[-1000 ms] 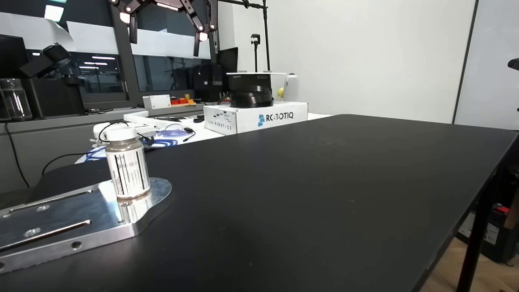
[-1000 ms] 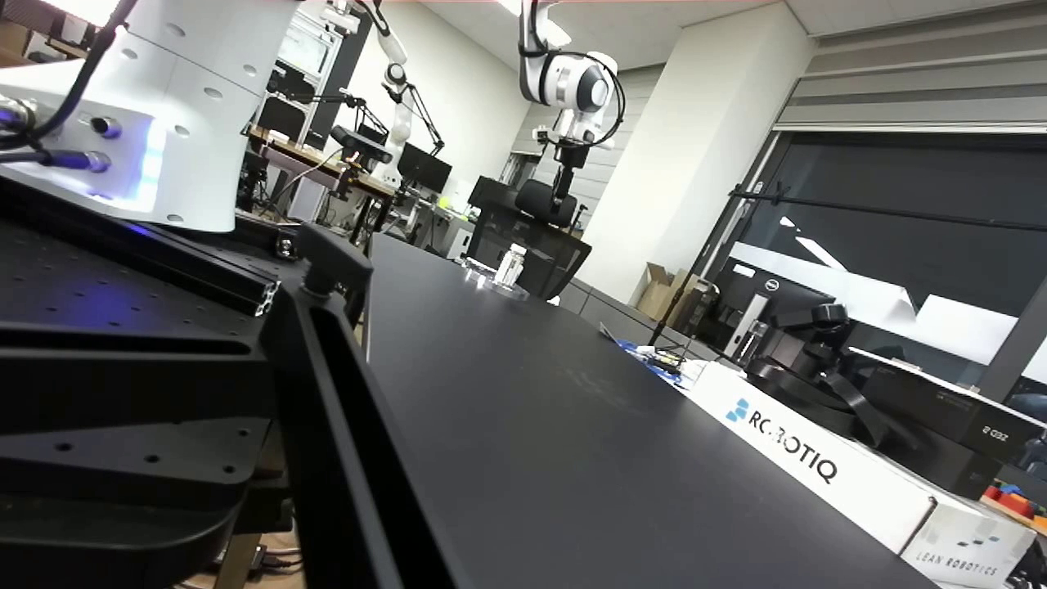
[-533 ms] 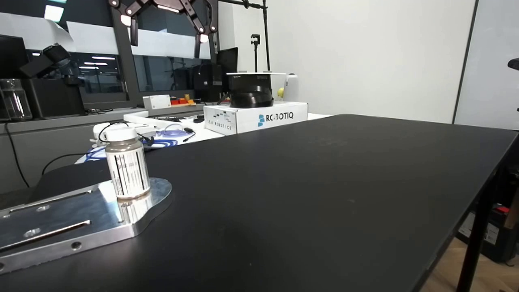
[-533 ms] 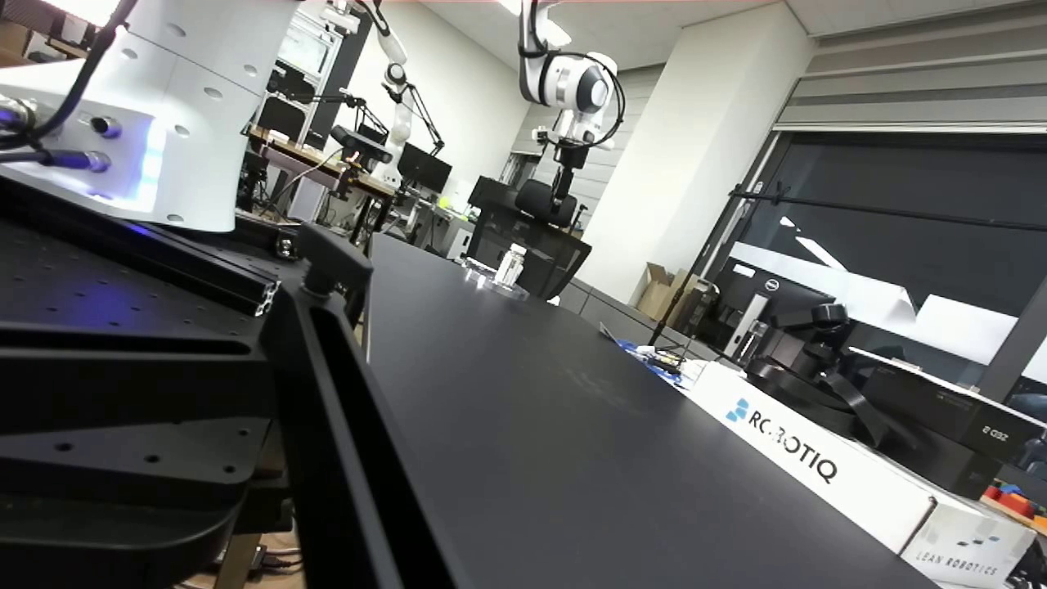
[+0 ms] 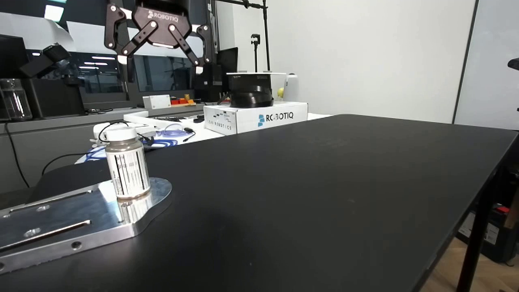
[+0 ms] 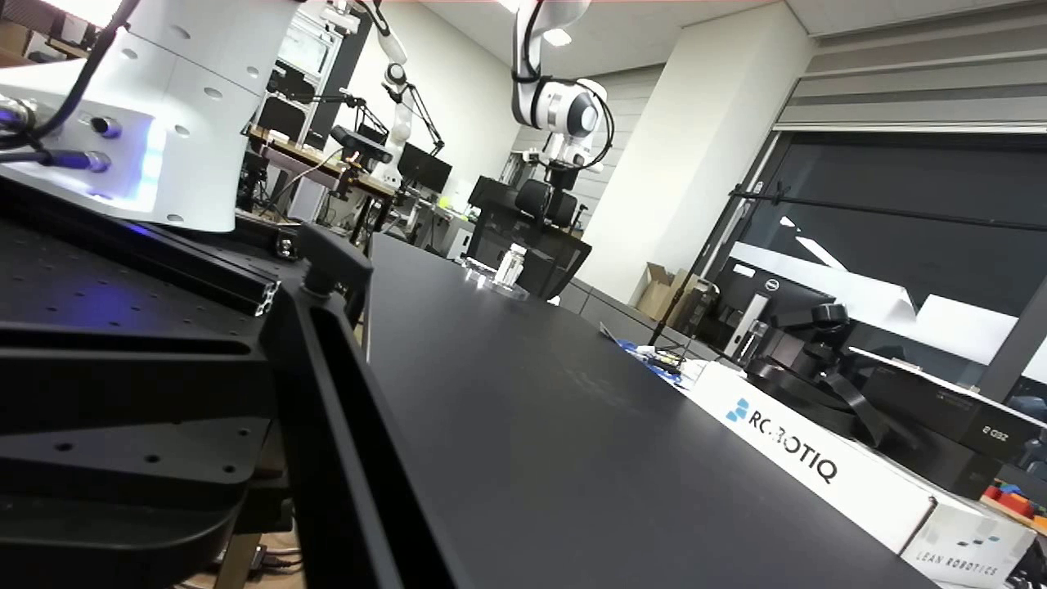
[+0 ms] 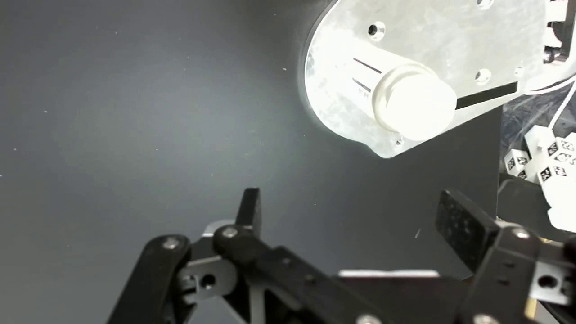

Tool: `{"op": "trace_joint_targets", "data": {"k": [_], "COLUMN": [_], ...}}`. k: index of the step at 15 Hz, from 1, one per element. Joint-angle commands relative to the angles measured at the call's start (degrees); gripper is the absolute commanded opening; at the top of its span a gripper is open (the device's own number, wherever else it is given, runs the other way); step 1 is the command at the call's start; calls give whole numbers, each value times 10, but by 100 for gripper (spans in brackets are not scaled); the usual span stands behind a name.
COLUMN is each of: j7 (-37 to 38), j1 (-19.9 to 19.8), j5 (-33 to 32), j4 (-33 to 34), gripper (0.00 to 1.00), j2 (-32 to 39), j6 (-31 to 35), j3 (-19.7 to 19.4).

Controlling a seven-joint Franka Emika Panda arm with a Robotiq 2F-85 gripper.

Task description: Pick up the bottle from the metal board and put it on the table.

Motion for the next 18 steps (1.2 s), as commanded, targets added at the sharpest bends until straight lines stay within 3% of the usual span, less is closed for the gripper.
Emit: {"op": "trace_joint_targets", "data": {"k": [1,13,18], "j7": [-5,-2,-1], "j1": [21,79,96], "j5": [5,12,10], "j4": [67,222,271], "gripper": [100,100,100], "j2": [48,161,187], "j6": [-8,-56,-106], "j3": [-16,-42,-53]}}
